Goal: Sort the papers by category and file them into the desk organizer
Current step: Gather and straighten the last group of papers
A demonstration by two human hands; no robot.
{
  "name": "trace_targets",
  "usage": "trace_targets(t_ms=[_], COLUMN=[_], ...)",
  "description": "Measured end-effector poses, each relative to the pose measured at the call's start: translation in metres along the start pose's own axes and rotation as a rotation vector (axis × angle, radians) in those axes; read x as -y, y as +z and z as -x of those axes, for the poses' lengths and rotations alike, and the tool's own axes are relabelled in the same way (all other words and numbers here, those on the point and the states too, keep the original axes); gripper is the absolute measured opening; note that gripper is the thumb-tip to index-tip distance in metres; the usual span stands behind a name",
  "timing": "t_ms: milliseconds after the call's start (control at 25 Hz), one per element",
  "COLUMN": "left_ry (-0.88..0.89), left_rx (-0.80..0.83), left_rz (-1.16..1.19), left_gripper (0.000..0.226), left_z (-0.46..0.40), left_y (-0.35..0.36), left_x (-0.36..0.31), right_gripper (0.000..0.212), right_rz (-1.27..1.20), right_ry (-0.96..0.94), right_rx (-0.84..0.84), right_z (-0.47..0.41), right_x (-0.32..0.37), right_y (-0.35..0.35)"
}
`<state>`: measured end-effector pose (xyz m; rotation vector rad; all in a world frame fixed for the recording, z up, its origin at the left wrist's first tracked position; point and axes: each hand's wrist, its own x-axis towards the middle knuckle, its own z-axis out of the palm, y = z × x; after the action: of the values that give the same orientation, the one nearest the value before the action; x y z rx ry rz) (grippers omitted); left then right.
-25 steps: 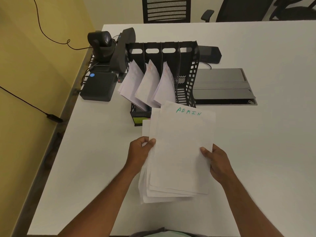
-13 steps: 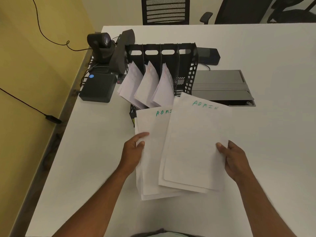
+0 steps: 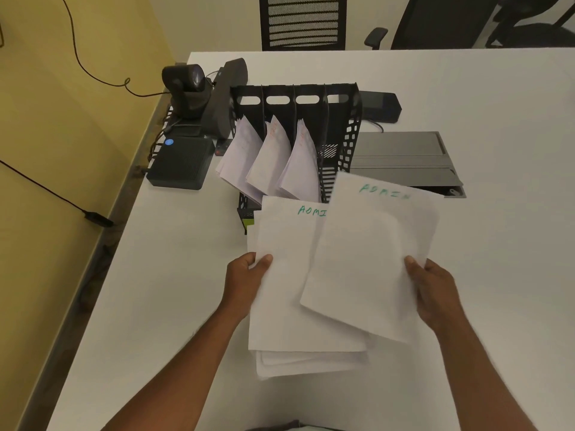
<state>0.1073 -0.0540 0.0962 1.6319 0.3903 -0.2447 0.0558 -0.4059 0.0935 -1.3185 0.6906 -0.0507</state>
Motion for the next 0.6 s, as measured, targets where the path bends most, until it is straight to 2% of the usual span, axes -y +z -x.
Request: trace_targets(t_ms=[120, 320, 400, 520, 600], left_ry=[-0.045, -0.127, -0.155, -0.202, -0.222], left_rx=[-0.006, 0.034, 0.053, 0.079, 0.086], left_rz=[0.026, 0.101, 0.138, 0.144, 0.140], left_gripper=[0.014, 0.015, 0.013, 0.013, 0.019], left_z=[0.000, 0.004, 0.007, 0.011, 0.015], left_y=[-0.005, 0.006, 0.010, 0.011, 0.010], left_x=[0.003, 0.009, 0.009, 0.010, 0.013], right_gripper=[0.034, 0.054, 0.049, 0.029, 0.034], right_rz=[-0.094, -0.013, 0.070, 0.127, 0.141], right_ry=[0.075, 0.080, 0.111, 0.164, 0.167], right_rx=[0.079, 0.245, 0.272, 0.255, 0.187], right_z=[-0.006, 0.001, 0.006, 0.012, 0.014], right_x=[0.013, 0.007, -0.004, -0.024, -0.034], right_y=[-0.020, 0.011, 0.029, 0.045, 0.051])
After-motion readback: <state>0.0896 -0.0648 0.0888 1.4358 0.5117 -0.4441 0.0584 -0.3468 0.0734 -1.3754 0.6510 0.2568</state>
